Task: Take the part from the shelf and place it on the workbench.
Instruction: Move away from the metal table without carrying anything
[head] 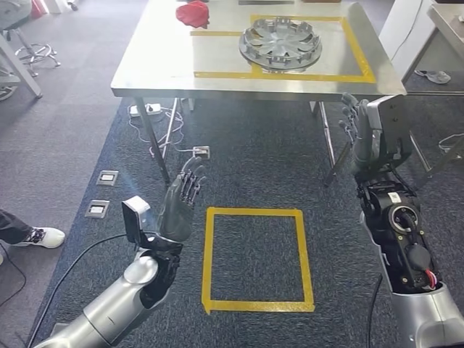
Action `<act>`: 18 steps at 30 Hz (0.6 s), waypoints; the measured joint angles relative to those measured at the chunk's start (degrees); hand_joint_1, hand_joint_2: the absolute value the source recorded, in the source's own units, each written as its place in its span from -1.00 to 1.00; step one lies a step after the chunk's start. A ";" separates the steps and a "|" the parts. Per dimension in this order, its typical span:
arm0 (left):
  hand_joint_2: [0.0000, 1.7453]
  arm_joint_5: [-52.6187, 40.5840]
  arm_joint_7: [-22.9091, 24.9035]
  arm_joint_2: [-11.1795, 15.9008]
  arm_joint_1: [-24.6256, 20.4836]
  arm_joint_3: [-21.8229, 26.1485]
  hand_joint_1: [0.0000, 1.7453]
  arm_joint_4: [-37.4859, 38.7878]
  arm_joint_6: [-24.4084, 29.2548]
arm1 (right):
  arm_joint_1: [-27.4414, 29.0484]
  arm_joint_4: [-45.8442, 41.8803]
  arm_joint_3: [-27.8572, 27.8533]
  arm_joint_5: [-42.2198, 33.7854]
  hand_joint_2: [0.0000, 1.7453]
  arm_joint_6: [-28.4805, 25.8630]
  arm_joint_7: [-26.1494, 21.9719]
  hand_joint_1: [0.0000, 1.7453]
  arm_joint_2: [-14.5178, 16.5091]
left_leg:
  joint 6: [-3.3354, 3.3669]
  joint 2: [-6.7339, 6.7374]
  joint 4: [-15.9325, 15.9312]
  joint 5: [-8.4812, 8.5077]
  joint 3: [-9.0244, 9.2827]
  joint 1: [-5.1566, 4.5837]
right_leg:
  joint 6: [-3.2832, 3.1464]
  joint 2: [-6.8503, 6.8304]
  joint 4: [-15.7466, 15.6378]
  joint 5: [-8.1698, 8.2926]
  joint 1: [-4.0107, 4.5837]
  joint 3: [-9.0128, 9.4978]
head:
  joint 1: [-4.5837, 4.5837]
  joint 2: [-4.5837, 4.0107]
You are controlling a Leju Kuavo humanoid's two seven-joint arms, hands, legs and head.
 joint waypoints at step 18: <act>-1.00 0.00 -0.01 -0.11 0.06 0.00 -1.00 -0.10 0.00 | 0.02 0.01 -0.02 0.00 -1.00 0.08 0.03 -1.00 0.01 | 0.92 -0.08 -0.14 0.25 -0.04 -0.36 | 1.23 0.04 -1.05 0.94 -0.31 0.47 | 1.65 0.01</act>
